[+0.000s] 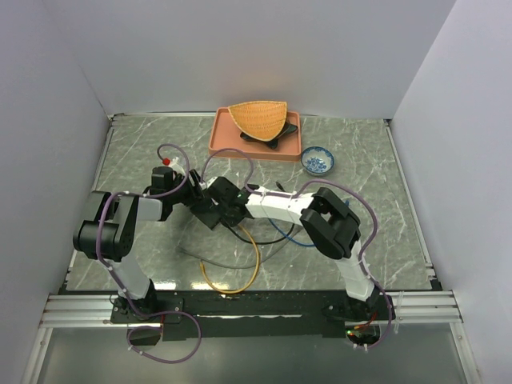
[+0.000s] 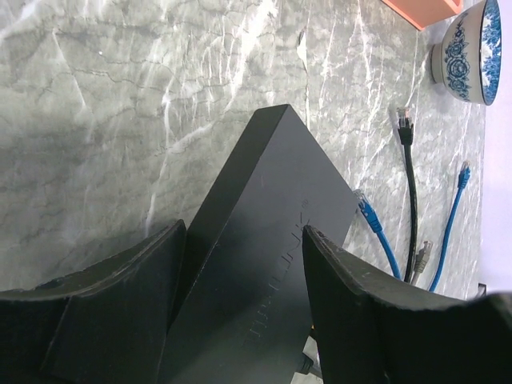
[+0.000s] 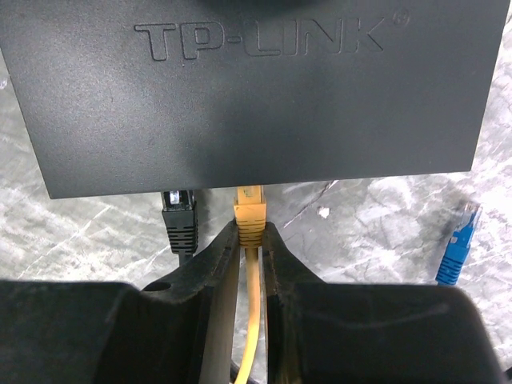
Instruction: Insert the plug into the switch port
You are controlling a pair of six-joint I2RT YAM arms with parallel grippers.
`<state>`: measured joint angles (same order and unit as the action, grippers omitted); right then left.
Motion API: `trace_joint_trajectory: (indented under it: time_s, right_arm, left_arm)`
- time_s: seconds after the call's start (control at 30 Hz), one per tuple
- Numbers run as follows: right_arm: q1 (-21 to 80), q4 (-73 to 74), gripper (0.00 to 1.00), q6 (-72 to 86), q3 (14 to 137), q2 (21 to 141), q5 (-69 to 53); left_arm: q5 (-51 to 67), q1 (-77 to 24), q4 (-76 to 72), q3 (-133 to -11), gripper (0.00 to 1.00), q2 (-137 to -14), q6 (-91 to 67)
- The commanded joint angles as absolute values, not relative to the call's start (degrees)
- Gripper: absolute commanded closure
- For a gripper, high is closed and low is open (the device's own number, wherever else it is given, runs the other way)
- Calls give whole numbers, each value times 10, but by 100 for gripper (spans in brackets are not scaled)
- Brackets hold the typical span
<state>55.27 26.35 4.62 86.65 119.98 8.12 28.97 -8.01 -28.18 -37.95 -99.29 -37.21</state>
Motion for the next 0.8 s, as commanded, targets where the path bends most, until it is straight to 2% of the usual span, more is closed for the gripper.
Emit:
trace_joint_trajectory:
  time_s: [0.0,0.53,0.77]
  right_arm:
    - [545,161,100,53,914,1219,84]
    - [541,172,100,47,983,1242,73]
    - [541,162,100,57,921,1201,75]
  left_arm:
    - [359,-95,-234,-371,35,-1014,-378]
    - [374,-95,-228,-374,36,-1017,-373]
    - [347,-93,-207,-376,35,-1008,-365]
